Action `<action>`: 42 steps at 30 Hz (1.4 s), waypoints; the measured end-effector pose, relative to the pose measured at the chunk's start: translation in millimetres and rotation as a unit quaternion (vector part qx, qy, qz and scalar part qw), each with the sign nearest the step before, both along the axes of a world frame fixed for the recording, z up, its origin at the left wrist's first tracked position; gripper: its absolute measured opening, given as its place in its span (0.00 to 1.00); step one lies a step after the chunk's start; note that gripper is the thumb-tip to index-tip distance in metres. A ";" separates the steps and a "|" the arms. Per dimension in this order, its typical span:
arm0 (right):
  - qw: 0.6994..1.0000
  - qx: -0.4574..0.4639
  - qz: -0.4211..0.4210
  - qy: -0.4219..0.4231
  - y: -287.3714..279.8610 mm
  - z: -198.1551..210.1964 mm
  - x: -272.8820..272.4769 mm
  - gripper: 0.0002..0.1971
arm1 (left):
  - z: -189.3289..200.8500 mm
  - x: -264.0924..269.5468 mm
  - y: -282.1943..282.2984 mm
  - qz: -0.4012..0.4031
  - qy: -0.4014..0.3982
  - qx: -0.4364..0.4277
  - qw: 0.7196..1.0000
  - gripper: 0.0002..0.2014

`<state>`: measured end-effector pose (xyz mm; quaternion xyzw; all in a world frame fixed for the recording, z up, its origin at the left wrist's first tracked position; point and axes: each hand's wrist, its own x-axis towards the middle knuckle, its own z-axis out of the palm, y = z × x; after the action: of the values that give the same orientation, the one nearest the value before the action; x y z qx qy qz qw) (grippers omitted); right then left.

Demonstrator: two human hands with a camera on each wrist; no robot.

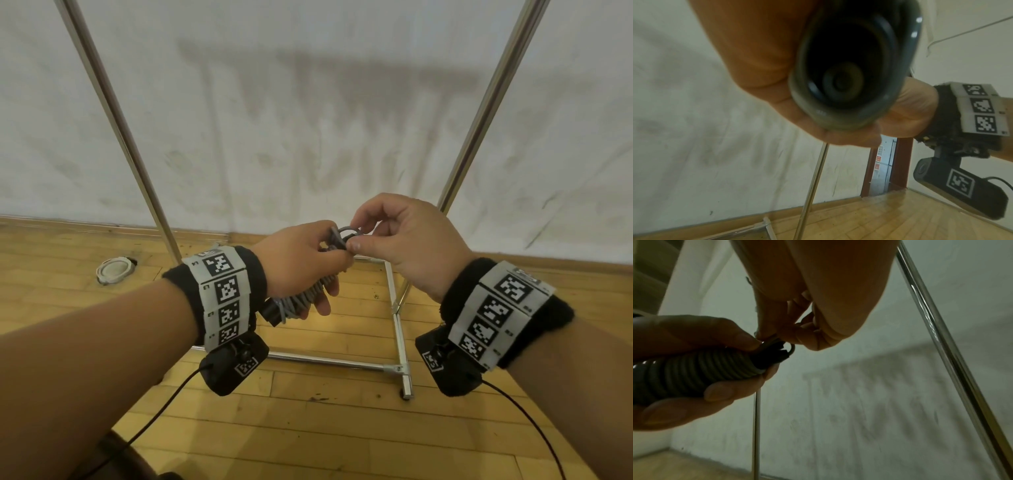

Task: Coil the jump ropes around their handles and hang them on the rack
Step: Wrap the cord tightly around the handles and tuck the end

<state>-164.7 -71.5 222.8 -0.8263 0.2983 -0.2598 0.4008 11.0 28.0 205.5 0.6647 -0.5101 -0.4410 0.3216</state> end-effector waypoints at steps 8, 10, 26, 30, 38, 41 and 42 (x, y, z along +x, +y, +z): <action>0.959 0.269 -0.007 -0.087 11.3 -10.1 6.2 0.16 | 3.0 -5.5 9.5 0.031 -0.023 -0.046 0.998 0.24; 0.947 0.300 -0.022 -0.112 13.3 -11.4 8.1 0.15 | 1.3 -5.9 7.9 0.045 -0.057 -0.069 0.995 0.26; 0.946 0.247 -0.066 -0.198 20.6 -6.5 15.3 0.10 | 1.5 -12.3 0.0 0.131 0.019 -0.093 0.987 0.19; 0.951 0.225 -0.067 -0.201 20.0 -3.2 16.0 0.08 | 2.0 -16.5 1.6 0.138 0.009 -0.116 0.983 0.21; 0.987 0.084 -0.088 -0.100 17.8 0.0 16.7 0.08 | 0.7 -18.7 -2.3 0.159 -0.012 -0.116 0.980 0.22; 0.993 0.030 -0.088 -0.074 17.9 1.8 15.1 0.08 | 0.1 -18.4 -4.4 0.163 -0.017 -0.116 0.980 0.22; 0.993 0.027 -0.085 -0.072 17.8 2.1 13.6 0.09 | 0.4 -18.4 -5.0 0.165 -0.013 -0.117 0.979 0.22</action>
<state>-151.0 -53.7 224.9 -0.7661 0.3448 -0.3433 0.4199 -7.4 23.1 205.9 0.7036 -0.4456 -0.3104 0.4584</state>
